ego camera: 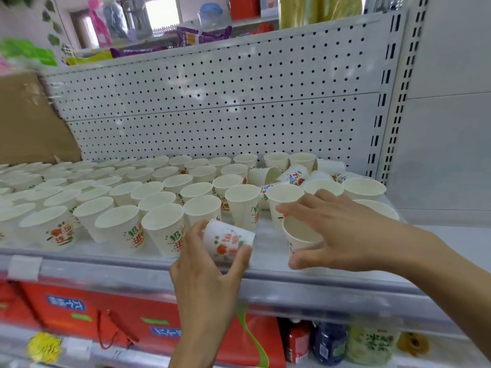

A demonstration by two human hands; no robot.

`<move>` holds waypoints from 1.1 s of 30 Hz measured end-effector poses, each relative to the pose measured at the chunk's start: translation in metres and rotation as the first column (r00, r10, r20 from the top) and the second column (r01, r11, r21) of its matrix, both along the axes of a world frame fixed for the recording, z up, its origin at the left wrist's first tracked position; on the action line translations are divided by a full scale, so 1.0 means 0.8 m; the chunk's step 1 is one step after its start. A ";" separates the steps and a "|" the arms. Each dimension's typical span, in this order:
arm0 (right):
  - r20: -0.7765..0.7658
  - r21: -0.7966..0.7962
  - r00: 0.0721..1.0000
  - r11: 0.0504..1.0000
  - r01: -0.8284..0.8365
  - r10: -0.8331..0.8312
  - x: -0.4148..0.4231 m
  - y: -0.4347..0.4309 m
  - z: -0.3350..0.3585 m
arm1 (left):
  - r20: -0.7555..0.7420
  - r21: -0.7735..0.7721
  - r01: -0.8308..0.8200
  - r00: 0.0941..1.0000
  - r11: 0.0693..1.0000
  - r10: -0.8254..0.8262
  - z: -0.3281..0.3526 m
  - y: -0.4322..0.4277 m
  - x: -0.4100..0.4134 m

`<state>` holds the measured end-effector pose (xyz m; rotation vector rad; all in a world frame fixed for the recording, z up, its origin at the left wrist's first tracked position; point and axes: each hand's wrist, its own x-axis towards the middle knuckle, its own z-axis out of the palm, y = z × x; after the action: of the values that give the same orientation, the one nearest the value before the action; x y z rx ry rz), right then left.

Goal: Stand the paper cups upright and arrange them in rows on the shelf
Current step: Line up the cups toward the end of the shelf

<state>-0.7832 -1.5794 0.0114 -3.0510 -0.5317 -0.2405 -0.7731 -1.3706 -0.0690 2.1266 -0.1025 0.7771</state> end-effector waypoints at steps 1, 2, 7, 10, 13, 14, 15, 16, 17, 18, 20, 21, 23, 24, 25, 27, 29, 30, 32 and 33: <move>0.000 0.012 1.000 1.000 0.002 -0.002 -0.001 0.003 -0.002 | 0.012 -0.033 0.034 0.999 0.999 -0.034 0.001 0.002 -0.001; -0.001 0.023 1.000 1.000 0.004 -0.004 -0.002 0.006 -0.003 | 0.027 -0.067 0.075 0.997 0.995 -0.073 0.002 0.004 -0.001; 0.017 0.084 0.999 0.996 0.034 -0.035 -0.013 0.021 0.000 | 0.191 0.210 0.218 0.947 0.953 -0.259 0.026 0.021 0.009; 0.055 0.154 0.995 0.985 0.076 -0.085 -0.025 0.023 0.013 | 0.195 0.555 0.271 0.877 0.787 -0.439 0.042 0.030 0.027; 0.103 0.316 0.981 0.940 0.125 -0.165 -0.035 0.010 0.031 | 0.085 0.666 0.368 0.827 0.649 -0.556 0.054 0.035 0.034; 0.122 0.376 0.973 0.916 0.139 -0.198 -0.036 0.001 0.038 | 0.058 0.672 0.394 0.816 0.628 -0.575 0.058 0.038 0.034; 0.138 0.438 0.963 0.886 0.150 -0.231 -0.035 -0.012 0.045 | 0.040 0.669 0.412 0.811 0.619 -0.583 0.062 0.042 0.034; 0.143 0.496 0.955 0.854 0.157 -0.259 -0.033 -0.025 0.052 | 0.030 0.662 0.425 0.808 0.618 -0.588 0.067 0.044 0.035; 0.126 0.537 0.951 0.825 0.175 -0.284 -0.029 -0.039 0.059 | 0.031 0.649 0.434 0.806 0.625 -0.591 0.074 0.046 0.035; 0.105 0.561 0.947 0.804 0.196 -0.304 -0.022 -0.053 0.065 | 0.045 0.629 0.442 0.801 0.640 -0.597 0.082 0.044 0.036; 0.054 0.563 0.941 0.789 0.247 -0.333 -0.003 -0.084 0.071 | 0.065 0.561 0.473 0.793 0.679 -0.605 0.105 0.030 0.042; 0.020 0.544 0.939 0.792 0.278 -0.343 0.006 -0.095 0.072 | 0.050 0.525 0.495 0.793 0.692 -0.607 0.117 0.018 0.048; -0.055 0.493 0.948 0.817 0.298 -0.312 0.026 -0.116 0.068 | -0.046 0.518 0.536 0.796 0.667 -0.604 0.134 -0.009 0.066; -0.095 0.463 0.953 0.835 0.299 -0.289 0.036 -0.124 0.064 | -0.123 0.551 0.550 0.797 0.627 -0.592 0.139 -0.023 0.077; -0.132 0.422 0.952 0.854 0.306 -0.276 0.044 -0.130 0.060 | -0.211 0.584 0.572 0.792 0.576 -0.573 0.141 -0.036 0.089; -0.184 0.356 0.947 0.881 0.313 -0.262 0.056 -0.139 0.052 | -0.376 0.590 0.637 0.760 0.495 -0.530 0.142 -0.056 0.109; -0.204 0.326 0.952 0.901 0.285 -0.228 0.064 -0.145 0.045 | -0.477 0.586 0.677 0.733 0.446 -0.485 0.139 -0.069 0.122; -0.210 0.320 0.957 0.910 0.262 -0.202 0.067 -0.148 0.041 | -0.500 0.596 0.682 0.729 0.424 -0.468 0.138 -0.073 0.126; -0.209 0.318 0.962 0.918 0.236 -0.175 0.070 -0.155 0.039 | -0.506 0.615 0.679 0.730 0.401 -0.459 0.135 -0.074 0.130; -0.208 0.316 0.964 0.921 0.227 -0.166 0.071 -0.158 0.040 | -0.507 0.620 0.679 0.729 0.393 -0.460 0.135 -0.073 0.129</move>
<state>-0.7261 -1.7056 0.0434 -2.7495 -0.1494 -0.0536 -0.6698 -1.4286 0.0390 2.6898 -1.2032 -0.0480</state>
